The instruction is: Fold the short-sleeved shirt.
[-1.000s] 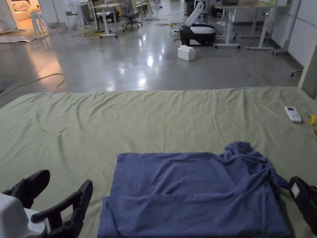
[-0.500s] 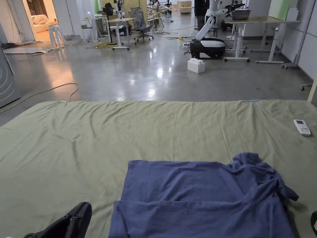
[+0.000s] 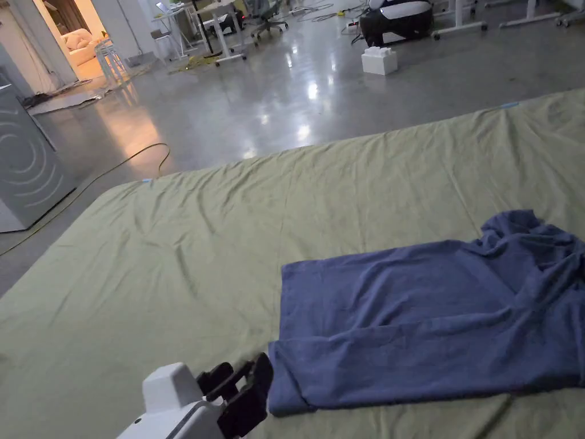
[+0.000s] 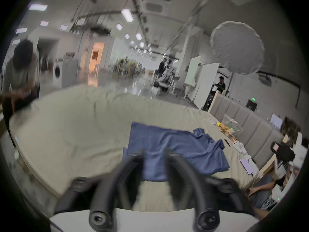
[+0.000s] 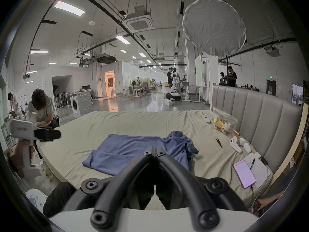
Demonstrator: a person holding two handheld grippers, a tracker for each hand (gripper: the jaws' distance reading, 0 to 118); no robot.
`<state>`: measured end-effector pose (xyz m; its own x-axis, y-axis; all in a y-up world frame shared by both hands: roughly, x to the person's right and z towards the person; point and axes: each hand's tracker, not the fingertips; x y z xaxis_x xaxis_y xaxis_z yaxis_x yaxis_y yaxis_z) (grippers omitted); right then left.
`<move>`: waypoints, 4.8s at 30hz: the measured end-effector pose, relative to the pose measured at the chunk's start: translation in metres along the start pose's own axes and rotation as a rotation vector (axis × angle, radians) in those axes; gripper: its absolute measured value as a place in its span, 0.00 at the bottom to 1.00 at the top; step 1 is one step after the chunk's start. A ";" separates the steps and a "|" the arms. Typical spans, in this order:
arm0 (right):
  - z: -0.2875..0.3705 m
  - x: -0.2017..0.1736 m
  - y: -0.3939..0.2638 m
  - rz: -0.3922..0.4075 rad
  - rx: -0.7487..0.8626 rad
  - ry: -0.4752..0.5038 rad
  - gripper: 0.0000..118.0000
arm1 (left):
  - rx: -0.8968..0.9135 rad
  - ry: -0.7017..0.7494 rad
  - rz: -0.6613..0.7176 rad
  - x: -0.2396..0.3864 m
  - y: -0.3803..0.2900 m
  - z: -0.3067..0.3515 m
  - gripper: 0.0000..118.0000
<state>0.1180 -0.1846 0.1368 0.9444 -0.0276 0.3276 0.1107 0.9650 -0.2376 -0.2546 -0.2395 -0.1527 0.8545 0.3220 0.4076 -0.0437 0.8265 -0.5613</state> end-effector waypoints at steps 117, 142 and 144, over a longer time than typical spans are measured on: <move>0.009 -0.006 0.009 -0.071 0.001 0.039 0.00 | 0.095 -0.011 -0.225 0.032 0.041 0.028 0.17; -0.059 0.045 -0.044 -0.124 -0.294 -0.072 0.00 | -0.463 0.267 -0.347 -0.013 0.011 -0.308 0.10; -0.073 0.055 -0.038 -0.085 -0.286 -0.092 0.00 | -0.510 0.281 -0.391 -0.011 0.010 -0.318 0.10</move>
<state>0.1881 -0.2413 0.0970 0.8975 -0.0692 0.4356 0.2832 0.8475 -0.4489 -0.1004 -0.3818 -0.3917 0.8623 -0.1430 0.4857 0.4839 0.5151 -0.7074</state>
